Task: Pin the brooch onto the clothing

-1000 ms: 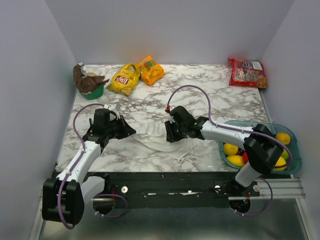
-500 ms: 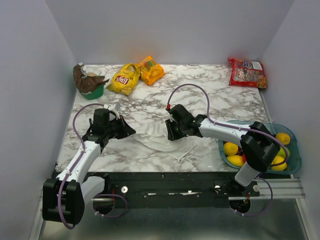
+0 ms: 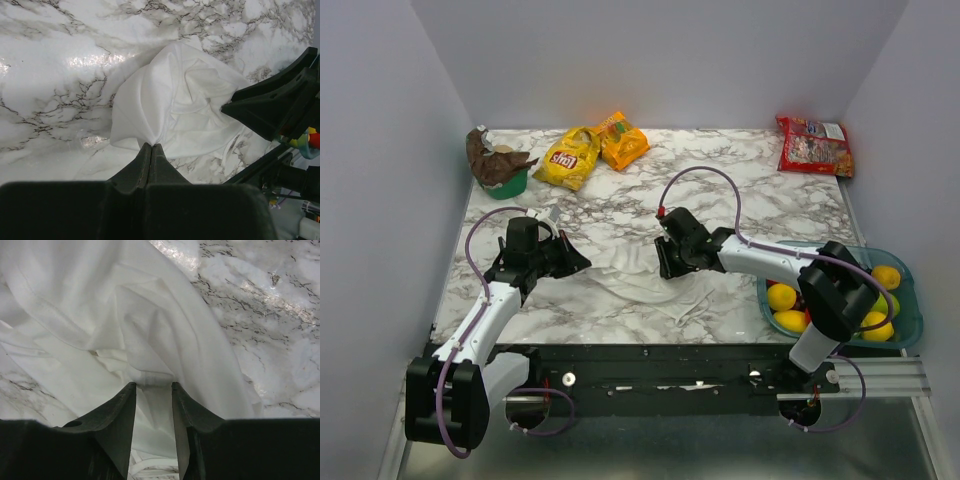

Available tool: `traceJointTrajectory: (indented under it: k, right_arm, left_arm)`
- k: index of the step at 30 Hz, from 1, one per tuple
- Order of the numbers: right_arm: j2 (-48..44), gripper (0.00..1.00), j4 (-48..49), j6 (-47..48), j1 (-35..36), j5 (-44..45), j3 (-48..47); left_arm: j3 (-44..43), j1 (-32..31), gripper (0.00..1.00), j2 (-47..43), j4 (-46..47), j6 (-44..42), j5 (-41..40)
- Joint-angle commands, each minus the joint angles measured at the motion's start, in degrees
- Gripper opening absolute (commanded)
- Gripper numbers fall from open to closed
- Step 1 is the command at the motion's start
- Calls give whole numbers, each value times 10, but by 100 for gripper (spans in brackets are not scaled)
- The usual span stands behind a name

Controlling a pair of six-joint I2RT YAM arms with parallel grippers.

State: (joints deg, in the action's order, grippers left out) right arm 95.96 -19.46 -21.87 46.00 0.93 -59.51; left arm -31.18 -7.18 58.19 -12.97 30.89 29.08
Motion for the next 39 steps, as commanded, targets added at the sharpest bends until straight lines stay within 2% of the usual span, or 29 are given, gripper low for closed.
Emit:
traceJointTrajectory:
  k: [1, 8, 14, 18, 21, 23, 26, 30, 39]
  right_arm:
    - [21, 44, -9, 2, -4, 18, -5]
    - [31, 43, 6, 1, -5, 2, -10]
    - [29, 36, 20, 2, -5, -6, -16]
    - [25, 14, 11, 2, -5, -6, -19]
    - [7, 5, -8, 2, -4, -1, -22]
    - [-21, 2, -34, 2, -5, 6, -24]
    - [-79, 1, -84, 8, -4, 39, -31]
    - [-162, 1, -166, 35, -6, 125, -57]
    - [-320, 1, -346, 71, -29, 287, -182]
  left_arm:
    - [-14, 4, 0, -7, -9, -11, 14]
    - [-14, 5, 0, -6, -7, -12, 16]
    - [-14, 5, 0, -4, -6, -12, 19]
    - [-16, 5, 0, -3, -7, -14, 19]
    - [-17, 5, 0, -5, -8, -14, 19]
    - [-18, 6, 0, -17, -10, -12, 14]
    - [-33, 13, 0, -45, -22, -7, -8]
    - [-91, 42, 0, -64, -57, -18, -19]
    - [-228, 142, 0, -75, -108, -20, 45]
